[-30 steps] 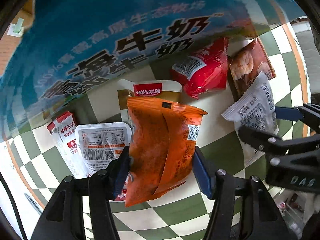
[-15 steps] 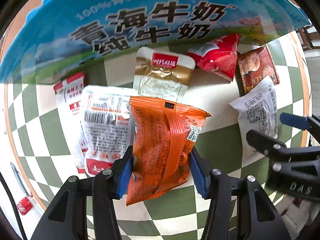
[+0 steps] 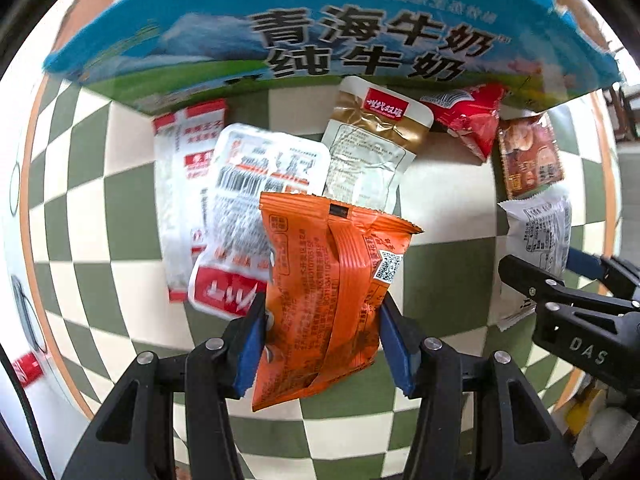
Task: Organize snacks
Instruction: 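Grasp the white bread pack with right tool while left tool grasps orange bag, then carry both packets into the box and open both tools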
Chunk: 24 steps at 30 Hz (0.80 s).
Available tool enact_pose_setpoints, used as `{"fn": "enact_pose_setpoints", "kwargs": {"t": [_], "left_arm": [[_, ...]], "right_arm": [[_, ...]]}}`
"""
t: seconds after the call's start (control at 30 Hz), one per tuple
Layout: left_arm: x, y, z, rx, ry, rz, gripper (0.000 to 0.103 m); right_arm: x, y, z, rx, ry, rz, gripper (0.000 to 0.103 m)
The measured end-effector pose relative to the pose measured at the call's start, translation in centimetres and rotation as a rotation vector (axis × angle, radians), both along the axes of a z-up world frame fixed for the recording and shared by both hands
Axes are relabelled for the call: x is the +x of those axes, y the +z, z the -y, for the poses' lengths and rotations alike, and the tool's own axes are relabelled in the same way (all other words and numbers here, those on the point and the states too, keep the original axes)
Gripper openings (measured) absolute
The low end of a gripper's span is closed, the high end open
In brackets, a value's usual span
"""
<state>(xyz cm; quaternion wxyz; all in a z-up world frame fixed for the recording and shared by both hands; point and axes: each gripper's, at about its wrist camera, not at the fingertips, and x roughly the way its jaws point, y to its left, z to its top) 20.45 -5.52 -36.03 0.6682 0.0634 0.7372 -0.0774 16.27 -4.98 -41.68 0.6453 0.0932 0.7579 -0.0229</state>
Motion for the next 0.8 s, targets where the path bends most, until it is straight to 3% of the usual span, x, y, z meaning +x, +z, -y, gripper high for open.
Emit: {"fn": "enact_pose_setpoints", "kwargs": {"t": [0.2,0.43,0.6,0.8], "left_arm": [[-1.2,5.5,-2.0,-0.087,0.059,0.043,0.050],[2.2,14.4,-2.2,-0.192,0.055,0.158,0.050],[8.1,15.3,-1.0,-0.163,0.028,0.202,0.050],[16.3,13.3,-2.8,-0.100,0.084,0.152,0.050]], "right_arm": [[-2.1,3.4,0.9,0.150,-0.095,0.050,0.075],[-0.1,11.6,3.0,0.274,-0.127,0.181,0.075],[4.8,17.2,5.3,0.300,-0.142,0.279,0.075],[11.0,17.7,7.1,0.263,-0.182,0.316,0.075]]}}
